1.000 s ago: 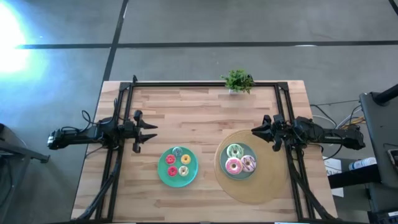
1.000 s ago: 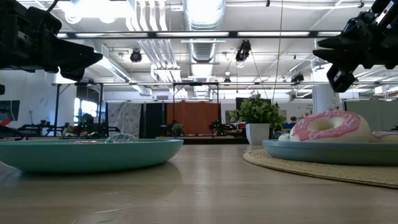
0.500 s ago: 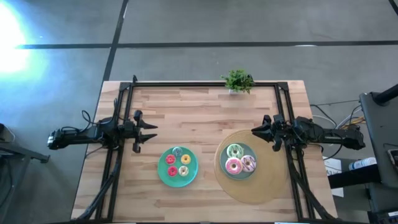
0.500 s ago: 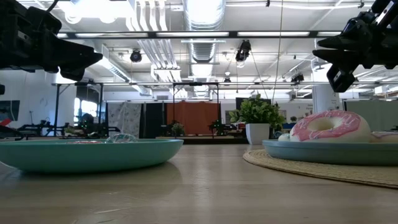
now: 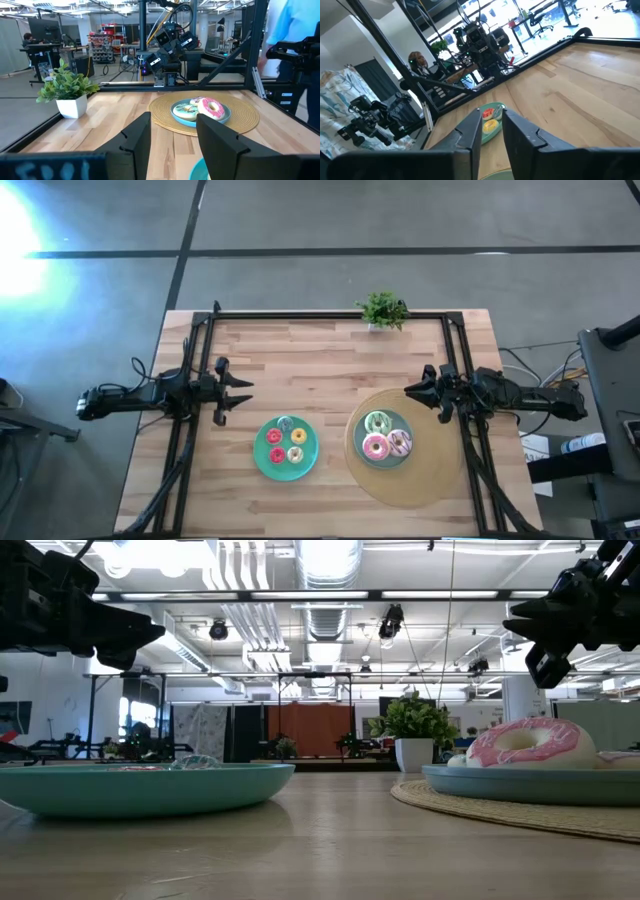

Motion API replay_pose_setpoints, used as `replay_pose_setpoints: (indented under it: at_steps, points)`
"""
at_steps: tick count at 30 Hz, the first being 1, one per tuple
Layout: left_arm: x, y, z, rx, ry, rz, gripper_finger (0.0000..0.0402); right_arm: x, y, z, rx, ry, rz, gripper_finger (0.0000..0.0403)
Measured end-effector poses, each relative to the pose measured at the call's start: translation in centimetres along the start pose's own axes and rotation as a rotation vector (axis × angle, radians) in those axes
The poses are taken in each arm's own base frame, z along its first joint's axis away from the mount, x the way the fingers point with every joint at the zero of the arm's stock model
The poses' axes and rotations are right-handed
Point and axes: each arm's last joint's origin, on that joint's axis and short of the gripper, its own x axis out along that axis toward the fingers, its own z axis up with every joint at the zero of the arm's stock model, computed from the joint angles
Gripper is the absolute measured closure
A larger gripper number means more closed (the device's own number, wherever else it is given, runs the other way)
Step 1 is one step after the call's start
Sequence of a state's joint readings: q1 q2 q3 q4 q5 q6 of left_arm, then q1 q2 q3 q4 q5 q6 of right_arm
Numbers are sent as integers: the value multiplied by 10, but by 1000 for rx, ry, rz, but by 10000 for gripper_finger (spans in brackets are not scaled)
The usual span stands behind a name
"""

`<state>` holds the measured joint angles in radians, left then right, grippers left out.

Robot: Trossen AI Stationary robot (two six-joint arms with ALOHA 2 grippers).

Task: Pick & Place donuts
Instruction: Return to Home Position

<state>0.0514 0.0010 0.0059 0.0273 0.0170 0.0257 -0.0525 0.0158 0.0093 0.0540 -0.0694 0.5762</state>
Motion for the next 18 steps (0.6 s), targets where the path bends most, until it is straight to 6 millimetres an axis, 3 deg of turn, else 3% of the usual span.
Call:
replay_pose_setpoints:
  at_steps: [18]
  points:
    - [0, 0, 0, 0, 0, 0, 269, 0, 0, 0, 0, 0, 0, 319]
